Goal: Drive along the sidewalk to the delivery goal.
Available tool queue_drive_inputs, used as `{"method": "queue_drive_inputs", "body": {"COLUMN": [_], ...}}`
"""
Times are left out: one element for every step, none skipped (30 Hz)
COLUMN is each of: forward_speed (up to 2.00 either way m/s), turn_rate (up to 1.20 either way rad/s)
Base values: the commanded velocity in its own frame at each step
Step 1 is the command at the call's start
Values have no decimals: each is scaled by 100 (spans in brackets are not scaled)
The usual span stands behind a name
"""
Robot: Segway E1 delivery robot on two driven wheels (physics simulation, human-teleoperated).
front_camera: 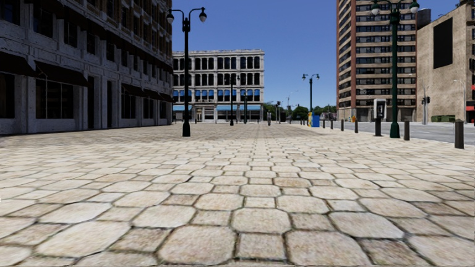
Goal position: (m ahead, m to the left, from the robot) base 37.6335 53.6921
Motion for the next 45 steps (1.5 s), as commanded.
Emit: {"method": "queue_drive_inputs", "body": {"forward_speed": [200,200,200,200,200,200,200,200,200,200,200,200,200,200,200,200,200,200,200,200,200,200,200,200,200,200,200,200,200,200,200,200,200,200,200,200,200,200,200,200,200,200,200,200,200], "turn_rate": [58,60,60,60,61,61,61,61,61,61,61,61,61,61,61,61,61,61,61,61,61,61,61,61,61,61,61,61,61,61,61,61,61,61,61,61,61,61,61,61,61,62,62,62,62]}}
